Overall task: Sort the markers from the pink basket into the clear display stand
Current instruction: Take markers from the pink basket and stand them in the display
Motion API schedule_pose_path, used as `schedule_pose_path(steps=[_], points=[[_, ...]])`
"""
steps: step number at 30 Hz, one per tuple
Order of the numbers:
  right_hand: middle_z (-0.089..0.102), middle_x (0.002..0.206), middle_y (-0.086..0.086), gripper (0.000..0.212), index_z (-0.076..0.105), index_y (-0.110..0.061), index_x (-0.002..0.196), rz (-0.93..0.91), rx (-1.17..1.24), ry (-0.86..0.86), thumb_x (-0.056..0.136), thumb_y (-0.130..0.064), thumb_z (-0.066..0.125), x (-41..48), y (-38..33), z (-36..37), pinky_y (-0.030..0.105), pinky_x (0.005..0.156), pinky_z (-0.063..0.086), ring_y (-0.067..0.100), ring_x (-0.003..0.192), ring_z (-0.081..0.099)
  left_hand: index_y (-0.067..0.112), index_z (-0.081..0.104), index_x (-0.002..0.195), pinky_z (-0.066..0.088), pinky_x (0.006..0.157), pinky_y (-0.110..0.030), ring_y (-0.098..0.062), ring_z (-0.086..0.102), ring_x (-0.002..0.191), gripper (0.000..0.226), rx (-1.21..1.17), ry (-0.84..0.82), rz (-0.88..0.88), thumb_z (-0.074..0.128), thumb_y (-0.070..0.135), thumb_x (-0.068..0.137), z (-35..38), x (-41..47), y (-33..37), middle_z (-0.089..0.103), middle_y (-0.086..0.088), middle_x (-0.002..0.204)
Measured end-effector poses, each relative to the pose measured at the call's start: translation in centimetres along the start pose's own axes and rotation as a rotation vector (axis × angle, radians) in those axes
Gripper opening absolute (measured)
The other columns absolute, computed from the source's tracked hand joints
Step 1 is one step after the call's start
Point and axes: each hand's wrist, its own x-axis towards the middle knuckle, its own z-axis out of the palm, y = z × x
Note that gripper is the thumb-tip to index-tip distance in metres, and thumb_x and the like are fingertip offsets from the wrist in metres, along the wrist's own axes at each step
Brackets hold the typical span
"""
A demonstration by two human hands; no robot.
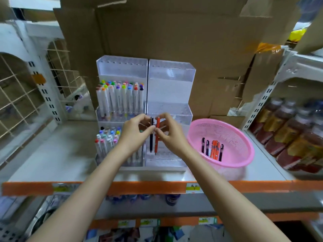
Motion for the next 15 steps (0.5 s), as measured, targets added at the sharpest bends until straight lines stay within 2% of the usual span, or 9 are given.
schedule_pose_path(steps=[4,7,12,15], points=[[0.063,0.087,-0.004,0.025,0.049,-0.014,0.109,-0.005,-0.029,0.038,0.090,-0.003,0.060,-0.7,0.2,0.8,0.047,0.076,0.056,0.019,0.083,0.065,0.015,0.064,0.090,0.046,0.065,-0.010,-0.006,0.062,0.076,0.009,0.024,-0.036,0.015,0.070,0.019,0.084,-0.3,-0.8,-0.5,0.067,0.005,0.080],[0.063,0.085,-0.012,0.024,0.051,-0.014,0.108,-0.023,-0.056,0.065,0.089,-0.002,0.062,-1.2,0.0,1.2,0.039,0.077,0.056,0.012,0.083,0.065,0.012,0.064,0.090,0.047,0.066,-0.009,-0.008,0.063,0.077,0.011,0.047,-0.023,0.044,0.070,0.018,0.084,-0.8,-1.2,-0.6,0.067,0.002,0.082],[0.066,0.085,-0.006,0.024,0.052,-0.010,0.109,-0.038,-0.056,0.113,0.088,-0.001,0.062,-2.4,-0.1,1.8,0.028,0.076,0.055,0.009,0.082,0.065,0.010,0.063,0.091,0.054,0.075,-0.033,-0.015,0.065,0.076,0.013,0.091,-0.055,0.107,0.071,0.017,0.083,-0.9,-1.6,-1.0,0.067,-0.001,0.081],[0.066,0.085,-0.001,0.022,0.053,-0.010,0.108,-0.028,-0.054,0.125,0.090,-0.001,0.061,-3.3,-0.1,2.1,0.021,0.072,0.053,0.007,0.079,0.064,0.008,0.061,0.091,0.055,0.075,-0.036,-0.015,0.064,0.075,0.013,0.096,-0.076,0.142,0.070,0.015,0.084,-0.7,-1.8,-1.2,0.067,-0.002,0.080]])
